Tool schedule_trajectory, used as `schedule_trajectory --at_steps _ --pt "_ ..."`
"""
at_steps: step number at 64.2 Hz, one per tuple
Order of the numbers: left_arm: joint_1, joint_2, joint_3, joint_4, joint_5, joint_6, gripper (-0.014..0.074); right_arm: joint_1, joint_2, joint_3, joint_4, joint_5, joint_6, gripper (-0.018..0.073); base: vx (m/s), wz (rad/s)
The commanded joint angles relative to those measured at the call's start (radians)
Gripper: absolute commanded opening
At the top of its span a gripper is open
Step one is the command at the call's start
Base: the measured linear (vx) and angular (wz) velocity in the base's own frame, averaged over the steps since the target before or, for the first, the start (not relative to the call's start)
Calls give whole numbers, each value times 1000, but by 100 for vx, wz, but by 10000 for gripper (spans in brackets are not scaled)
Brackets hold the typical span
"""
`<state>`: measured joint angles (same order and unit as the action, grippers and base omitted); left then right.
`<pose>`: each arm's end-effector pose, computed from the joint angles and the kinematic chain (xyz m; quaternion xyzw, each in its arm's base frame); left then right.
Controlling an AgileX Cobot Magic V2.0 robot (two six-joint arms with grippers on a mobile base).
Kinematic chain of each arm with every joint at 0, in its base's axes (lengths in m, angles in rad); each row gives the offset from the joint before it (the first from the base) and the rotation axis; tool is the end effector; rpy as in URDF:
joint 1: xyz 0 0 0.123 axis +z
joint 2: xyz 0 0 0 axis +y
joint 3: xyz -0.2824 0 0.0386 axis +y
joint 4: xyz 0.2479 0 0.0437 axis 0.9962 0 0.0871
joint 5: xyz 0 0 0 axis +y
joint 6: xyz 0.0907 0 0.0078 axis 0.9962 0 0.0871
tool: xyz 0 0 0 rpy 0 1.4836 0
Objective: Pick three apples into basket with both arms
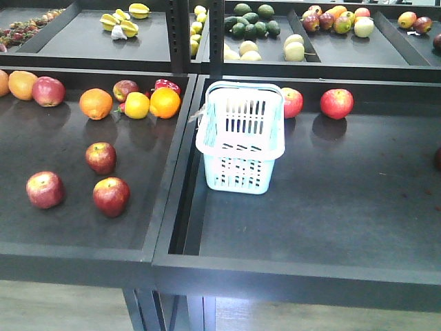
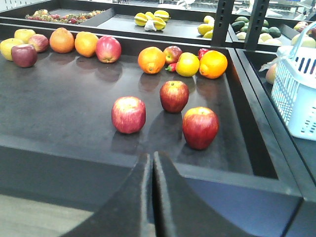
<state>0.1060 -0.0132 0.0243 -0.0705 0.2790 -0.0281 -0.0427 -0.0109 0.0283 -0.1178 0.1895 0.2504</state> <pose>0.0545 0.0040 0.1804 -0.0720 0.7715 -0.0043 0.6321 0.0560 -0.0044 0.1870 0.0735 0.7441 0.0223 0.6637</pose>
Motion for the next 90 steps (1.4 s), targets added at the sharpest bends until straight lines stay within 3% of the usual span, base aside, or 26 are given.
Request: schedule_trajectory --at_steps 1,90 --pt "2 -14 23 -8 -72 -9 -6 -5 -11 15 -10 -75 -5 -1 12 0" --pt "2 -14 23 -8 -72 -9 -6 -5 -11 15 -10 -75 -5 -1 8 -5"
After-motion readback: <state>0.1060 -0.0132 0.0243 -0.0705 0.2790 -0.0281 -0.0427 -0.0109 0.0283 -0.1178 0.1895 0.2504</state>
